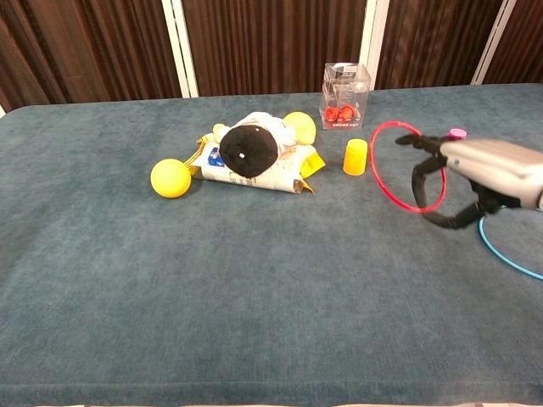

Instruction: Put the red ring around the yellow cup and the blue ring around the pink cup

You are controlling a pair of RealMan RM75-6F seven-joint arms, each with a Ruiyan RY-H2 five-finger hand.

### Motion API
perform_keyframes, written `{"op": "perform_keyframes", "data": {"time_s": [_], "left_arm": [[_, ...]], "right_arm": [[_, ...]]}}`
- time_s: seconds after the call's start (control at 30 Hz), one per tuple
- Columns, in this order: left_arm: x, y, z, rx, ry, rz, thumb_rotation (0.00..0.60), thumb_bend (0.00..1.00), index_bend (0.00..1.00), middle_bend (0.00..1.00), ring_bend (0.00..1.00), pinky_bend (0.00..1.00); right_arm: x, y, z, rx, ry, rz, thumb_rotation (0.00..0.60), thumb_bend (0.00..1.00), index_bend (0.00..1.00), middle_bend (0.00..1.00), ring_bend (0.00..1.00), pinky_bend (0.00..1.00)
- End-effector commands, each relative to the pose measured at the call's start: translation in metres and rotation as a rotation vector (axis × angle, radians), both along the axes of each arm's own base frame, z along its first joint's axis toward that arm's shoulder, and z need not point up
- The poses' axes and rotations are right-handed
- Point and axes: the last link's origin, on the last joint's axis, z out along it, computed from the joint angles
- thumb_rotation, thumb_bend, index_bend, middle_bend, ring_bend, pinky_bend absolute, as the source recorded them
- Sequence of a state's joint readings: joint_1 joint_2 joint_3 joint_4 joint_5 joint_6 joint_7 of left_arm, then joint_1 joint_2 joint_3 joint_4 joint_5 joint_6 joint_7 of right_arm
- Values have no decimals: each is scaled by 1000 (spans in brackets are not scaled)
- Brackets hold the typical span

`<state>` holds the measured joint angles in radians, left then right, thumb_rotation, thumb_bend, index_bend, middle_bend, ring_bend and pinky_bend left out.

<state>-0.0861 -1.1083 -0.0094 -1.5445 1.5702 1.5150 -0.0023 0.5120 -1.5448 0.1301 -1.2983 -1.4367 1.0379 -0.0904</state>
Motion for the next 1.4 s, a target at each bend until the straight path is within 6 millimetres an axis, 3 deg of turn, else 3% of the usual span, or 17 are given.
{"op": "perform_keyframes", "data": {"time_s": [0.03, 0.27, 0.53, 0.87, 0.93, 1.03, 1.1, 1.23, 1.4], "left_arm": [[0, 0, 0, 0, 1, 2, 600, 437, 0, 0, 0, 40], [-1, 3, -1, -2, 6, 5, 600, 438, 0, 0, 0, 40], [-2, 2, 0, 1, 12, 14, 600, 437, 0, 0, 0, 40], [-3, 2, 5, 16, -3, 16, 600, 438, 0, 0, 0, 40], [-3, 2, 5, 16, -3, 16, 600, 438, 0, 0, 0, 40], [-2, 1, 4, 8, -1, 9, 600, 438, 0, 0, 0, 40], [-2, 0, 4, 11, 0, 6, 600, 437, 0, 0, 0, 40], [-2, 0, 4, 16, 0, 11, 600, 437, 0, 0, 0, 40], [0, 2, -1, 2, 9, 9, 600, 437, 0, 0, 0, 40]], "right_arm": [[11, -31, 10, -35, 5, -20, 600, 474, 731, 61, 0, 0], [30, -68, 12, -59, 29, -60, 600, 473, 730, 65, 0, 0], [43, -93, -8, -38, 90, -100, 600, 473, 710, 65, 0, 0], [41, -98, -29, 6, 134, -129, 600, 473, 421, 62, 0, 0], [39, -95, -27, -1, 140, -120, 600, 474, 407, 57, 0, 0], [39, -75, -13, -16, 84, -87, 600, 474, 400, 48, 0, 0], [35, -50, 4, -47, 71, -28, 600, 473, 395, 44, 0, 0], [9, 25, 44, -98, 77, 82, 600, 474, 391, 44, 0, 0], [-23, 102, 80, -113, 101, 66, 600, 473, 394, 44, 0, 0]]}}
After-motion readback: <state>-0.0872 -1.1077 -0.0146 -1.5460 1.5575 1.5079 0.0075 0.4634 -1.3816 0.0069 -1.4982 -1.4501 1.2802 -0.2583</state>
